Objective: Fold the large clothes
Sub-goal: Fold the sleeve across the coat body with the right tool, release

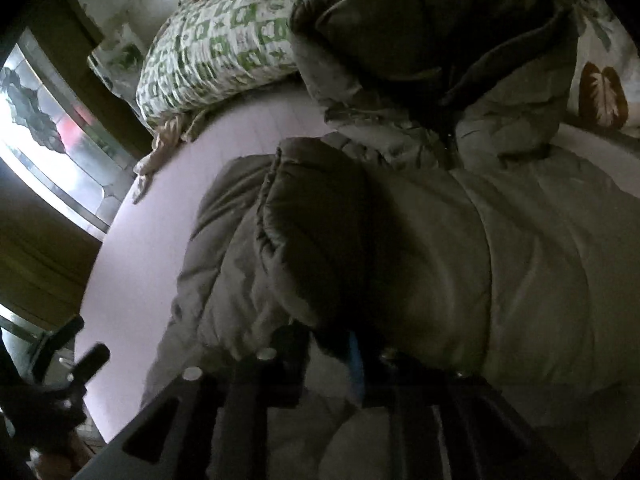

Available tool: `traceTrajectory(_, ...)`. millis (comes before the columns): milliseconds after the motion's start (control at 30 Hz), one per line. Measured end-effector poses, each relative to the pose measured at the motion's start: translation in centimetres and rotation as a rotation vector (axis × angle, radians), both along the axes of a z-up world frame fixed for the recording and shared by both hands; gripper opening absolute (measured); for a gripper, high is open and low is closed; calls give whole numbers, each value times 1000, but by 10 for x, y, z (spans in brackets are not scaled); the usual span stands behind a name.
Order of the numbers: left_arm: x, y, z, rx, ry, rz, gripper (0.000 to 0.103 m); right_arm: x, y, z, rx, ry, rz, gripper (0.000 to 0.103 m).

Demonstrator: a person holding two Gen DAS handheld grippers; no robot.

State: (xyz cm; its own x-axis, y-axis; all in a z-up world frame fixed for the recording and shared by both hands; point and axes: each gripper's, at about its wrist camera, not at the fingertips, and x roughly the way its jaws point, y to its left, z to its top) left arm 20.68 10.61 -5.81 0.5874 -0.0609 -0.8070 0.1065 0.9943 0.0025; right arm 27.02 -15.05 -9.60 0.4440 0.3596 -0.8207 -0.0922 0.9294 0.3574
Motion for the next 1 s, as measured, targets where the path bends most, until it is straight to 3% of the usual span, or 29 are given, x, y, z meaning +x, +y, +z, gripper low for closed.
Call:
traceTrajectory(33,2,-3,0,-13,3,1,84,-3,-5,2,1,-8,9,99)
traceTrajectory(67,4,-6,0,-24,8,1,84,-7,-11,6,-1,-30,14,103)
traceTrajectory(233,14,-33,1,-96,43,-18,84,-18,-35,26,25,-52,8,103)
traceTrajectory(400,29,-69,6,-140,78,-56,84,-37,-97,39,48,-39,-125,103)
traceTrajectory(700,73,-132,-5,-136,137,-83,84,-66,-236,10,57,57,-416,103)
traceTrajectory(933,99,-170,-35,-129,191,-87,84,-66,-271,-20,150,92,-491,103)
traceTrajectory(1000,100,-179,-37,-127,176,-100,74,-62,-275,-31,195,101,-508,103)
